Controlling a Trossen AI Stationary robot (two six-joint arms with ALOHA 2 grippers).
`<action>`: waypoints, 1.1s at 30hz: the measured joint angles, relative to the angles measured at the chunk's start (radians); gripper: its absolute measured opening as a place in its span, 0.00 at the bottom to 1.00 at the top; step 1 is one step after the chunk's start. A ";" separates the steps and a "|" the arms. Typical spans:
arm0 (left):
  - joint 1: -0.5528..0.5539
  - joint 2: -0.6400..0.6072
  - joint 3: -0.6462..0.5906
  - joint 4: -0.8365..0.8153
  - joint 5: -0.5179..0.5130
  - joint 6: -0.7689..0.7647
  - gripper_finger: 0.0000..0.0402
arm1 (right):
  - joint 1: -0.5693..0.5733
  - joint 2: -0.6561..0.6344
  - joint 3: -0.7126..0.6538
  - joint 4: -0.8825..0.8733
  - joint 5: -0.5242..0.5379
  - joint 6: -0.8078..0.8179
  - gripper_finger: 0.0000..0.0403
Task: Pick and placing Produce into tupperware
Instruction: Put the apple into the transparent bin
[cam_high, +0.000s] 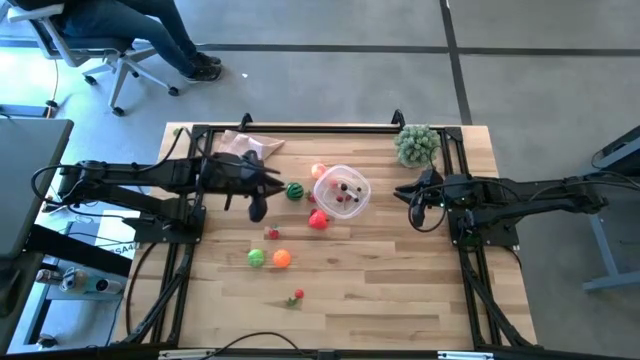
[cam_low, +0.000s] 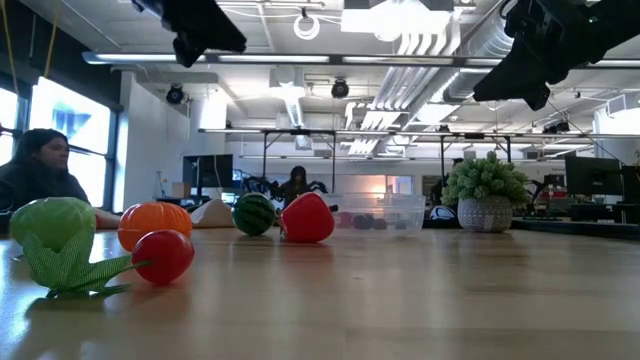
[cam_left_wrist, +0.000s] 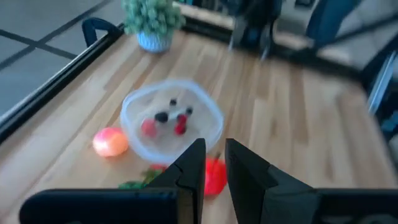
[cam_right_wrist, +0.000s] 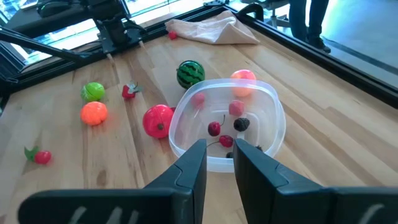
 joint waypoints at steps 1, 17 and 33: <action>0.000 0.000 0.000 0.014 0.000 -0.027 0.13 | 0.000 0.000 0.000 0.000 0.000 0.001 0.17; 0.089 0.041 0.044 -0.038 0.126 -0.174 0.13 | 0.000 0.000 0.000 0.000 0.006 0.004 0.17; 0.418 0.613 0.532 -0.519 0.377 0.135 0.13 | -0.001 0.002 -0.001 -0.008 -0.002 0.110 0.17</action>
